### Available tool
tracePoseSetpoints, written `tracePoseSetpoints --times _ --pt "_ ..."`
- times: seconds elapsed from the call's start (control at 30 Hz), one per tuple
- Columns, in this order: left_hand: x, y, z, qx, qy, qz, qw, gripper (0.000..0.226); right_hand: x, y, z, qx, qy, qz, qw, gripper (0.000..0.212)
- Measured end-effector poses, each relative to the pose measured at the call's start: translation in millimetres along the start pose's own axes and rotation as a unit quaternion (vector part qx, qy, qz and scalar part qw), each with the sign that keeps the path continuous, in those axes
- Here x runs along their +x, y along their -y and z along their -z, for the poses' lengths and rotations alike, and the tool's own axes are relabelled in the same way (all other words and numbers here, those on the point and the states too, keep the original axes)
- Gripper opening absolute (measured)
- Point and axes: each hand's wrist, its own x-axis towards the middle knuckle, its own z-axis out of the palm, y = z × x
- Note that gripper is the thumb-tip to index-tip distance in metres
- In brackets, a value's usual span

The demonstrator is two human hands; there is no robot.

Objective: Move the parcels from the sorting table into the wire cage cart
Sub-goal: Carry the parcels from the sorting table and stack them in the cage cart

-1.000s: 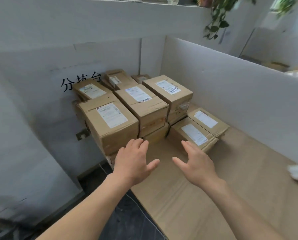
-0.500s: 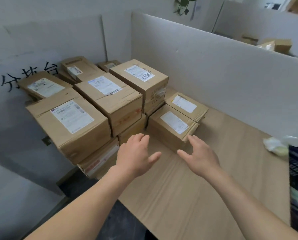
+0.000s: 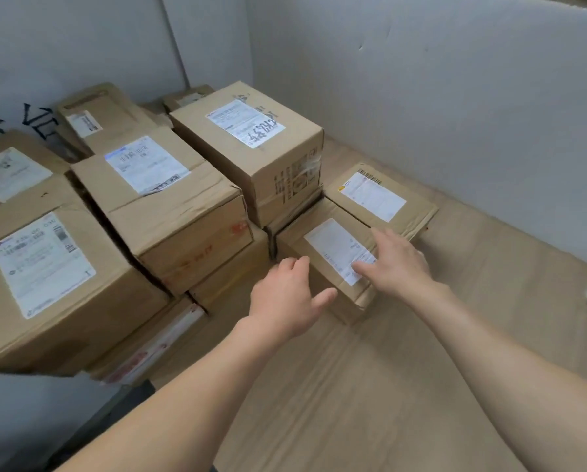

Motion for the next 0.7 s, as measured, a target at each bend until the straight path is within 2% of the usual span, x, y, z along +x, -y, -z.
tracePoseSetpoints --times 0.1,0.2,0.33,0.43,0.7 --pt "10 -5 -10 -0.021 0.012 0.011 1.000 0.081 8 -5 -7 0.000 -0.004 0.005 1.000 0.054" --pt "13 -10 -19 -0.049 0.026 0.020 0.998 0.080 6 -6 -10 0.007 -0.007 0.007 1.000 0.075" --pt "8 -12 -33 -0.094 0.019 0.033 0.995 0.071 -12 -7 -15 0.018 0.004 -0.019 1.000 0.084" --pt "-4 -8 -42 -0.107 0.012 0.038 0.993 0.062 -37 -11 -27 0.044 0.027 -0.048 0.997 0.099" --pt "-93 25 -60 -0.130 0.011 0.026 0.991 0.053 -126 1 -62 0.060 0.029 -0.058 0.996 0.084"
